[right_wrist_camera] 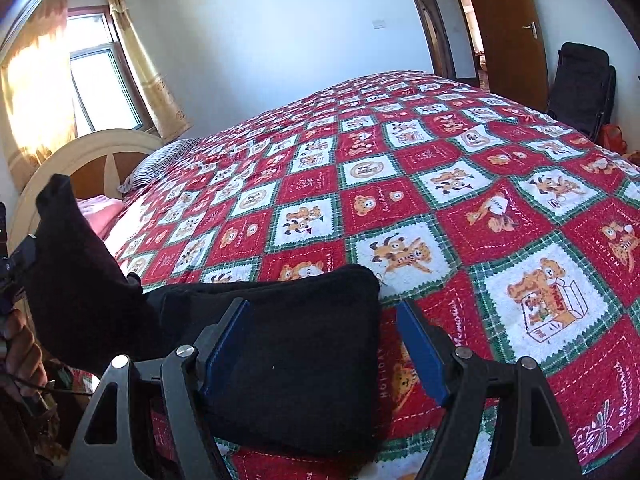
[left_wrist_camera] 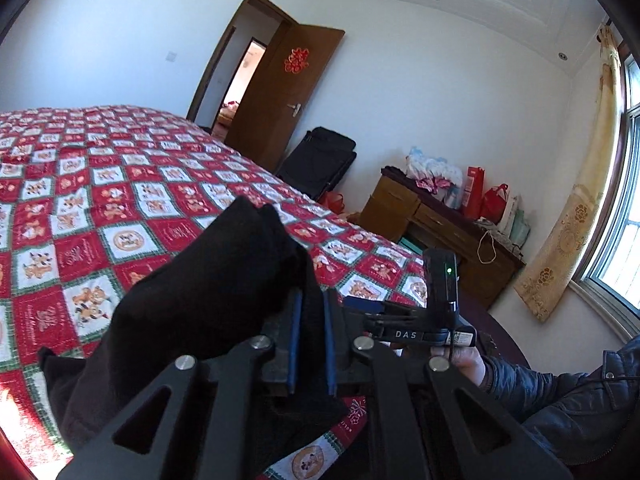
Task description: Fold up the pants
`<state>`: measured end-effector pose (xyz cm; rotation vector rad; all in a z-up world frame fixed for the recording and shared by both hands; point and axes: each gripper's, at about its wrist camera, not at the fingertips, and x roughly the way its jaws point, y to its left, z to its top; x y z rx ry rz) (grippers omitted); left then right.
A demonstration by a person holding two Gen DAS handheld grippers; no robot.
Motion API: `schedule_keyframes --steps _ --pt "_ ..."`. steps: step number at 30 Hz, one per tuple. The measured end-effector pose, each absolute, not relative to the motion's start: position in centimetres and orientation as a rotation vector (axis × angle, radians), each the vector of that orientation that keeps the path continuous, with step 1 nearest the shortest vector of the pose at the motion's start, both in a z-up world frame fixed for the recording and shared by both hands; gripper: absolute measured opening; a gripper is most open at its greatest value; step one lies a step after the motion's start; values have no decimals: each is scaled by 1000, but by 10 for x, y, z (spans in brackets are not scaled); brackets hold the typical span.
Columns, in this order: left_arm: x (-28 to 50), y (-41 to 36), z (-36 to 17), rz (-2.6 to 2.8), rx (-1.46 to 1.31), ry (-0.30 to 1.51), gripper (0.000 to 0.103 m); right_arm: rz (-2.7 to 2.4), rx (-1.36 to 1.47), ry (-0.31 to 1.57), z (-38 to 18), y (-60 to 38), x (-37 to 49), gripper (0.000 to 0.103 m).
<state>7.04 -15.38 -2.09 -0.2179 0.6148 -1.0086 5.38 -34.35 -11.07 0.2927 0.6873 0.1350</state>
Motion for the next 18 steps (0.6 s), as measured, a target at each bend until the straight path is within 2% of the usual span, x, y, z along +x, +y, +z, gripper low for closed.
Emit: schedule_keyframes --steps 1,3,9,15,17,18 --pt "72 -159 -24 -1010 -206 626 9 135 295 688 -111 -344 54 76" --pt "76 -170 -29 -1025 -196 651 3 137 302 695 -114 -344 55 76" --pt "87 -208 -59 -1026 -134 752 3 160 329 712 -119 -343 57 76" --pt "79 -181 -61 -941 -156 699 3 291 365 692 -114 -334 54 76" --pt "78 -160 -58 -898 -168 671 8 326 375 703 -114 -328 56 76" --pt "76 -149 -57 -867 -168 658 17 344 382 721 -114 -322 58 76"
